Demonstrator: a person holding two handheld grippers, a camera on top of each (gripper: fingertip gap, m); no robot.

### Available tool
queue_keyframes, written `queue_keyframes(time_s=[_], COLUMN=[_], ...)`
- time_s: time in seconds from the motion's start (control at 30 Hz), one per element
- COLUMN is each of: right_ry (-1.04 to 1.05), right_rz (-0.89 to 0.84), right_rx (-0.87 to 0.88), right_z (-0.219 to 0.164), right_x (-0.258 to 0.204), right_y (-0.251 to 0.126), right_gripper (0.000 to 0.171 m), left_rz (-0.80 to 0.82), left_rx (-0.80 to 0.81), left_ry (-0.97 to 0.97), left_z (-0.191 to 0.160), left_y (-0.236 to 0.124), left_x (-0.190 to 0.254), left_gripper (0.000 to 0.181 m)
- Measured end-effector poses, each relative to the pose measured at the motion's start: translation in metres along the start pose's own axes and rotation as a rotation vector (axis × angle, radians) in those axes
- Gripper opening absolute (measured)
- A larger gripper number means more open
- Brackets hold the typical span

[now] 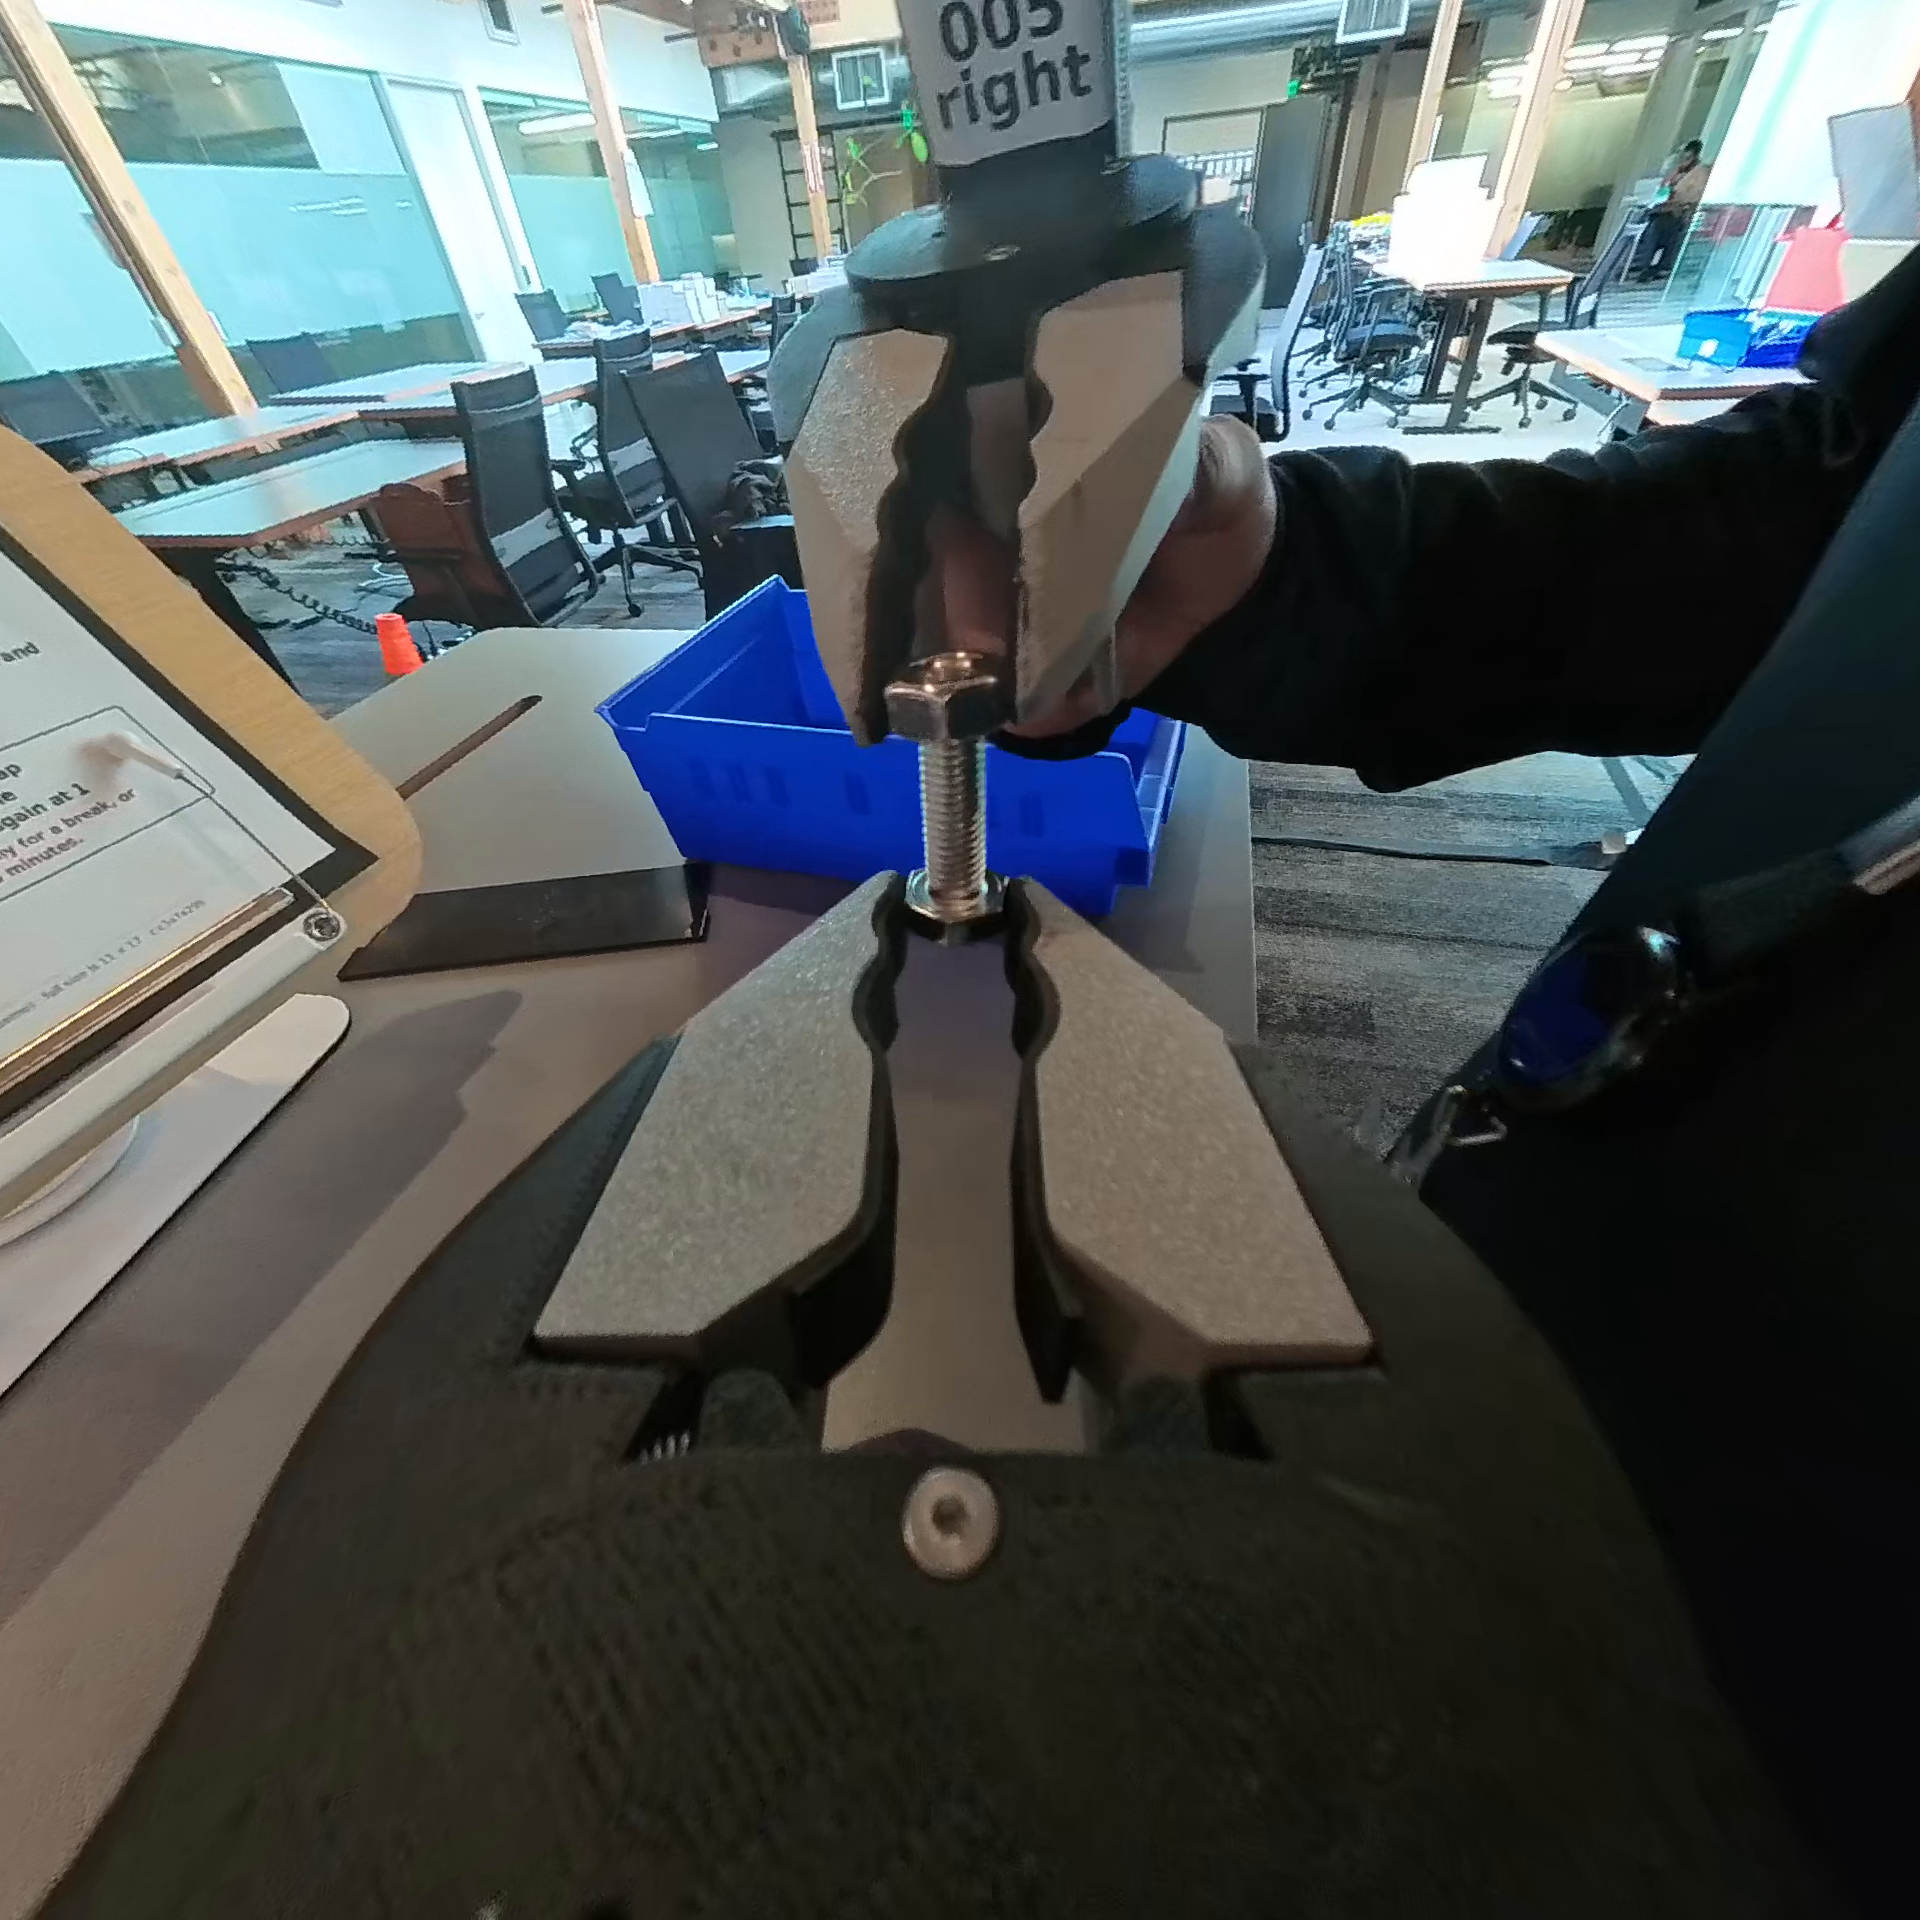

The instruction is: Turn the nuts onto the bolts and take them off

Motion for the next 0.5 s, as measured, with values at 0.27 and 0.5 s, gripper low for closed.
queue_keyframes(time_s=[0.27, 0.5], right_ry=[-0.031, -0.028], right_rz=[-0.079, -0.157], right_rx=[0.004, 0.069], right_z=[-0.001, 0.0], right_x=[0.005, 0.012], right_y=[0.001, 0.001], right_gripper=[0.015, 0.015], left_rz=[0.057, 0.144], left_rx=[-0.02, -0.034], left_ry=[0.017, 0.031], left_z=[-0.002, -0.002], left_y=[0.0, 0.0], left_x=[-0.007, -0.015], left_gripper=[0.017, 0.017])
Point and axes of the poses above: each gripper's, where its closed fingertips meet, y out along the fingers, z out of its top, x = y × z across the jaws, the point moved 2 cm from there along -y, back along the fingers, and after that the axes turned 9 degrees about x, right-handed, at the moved point
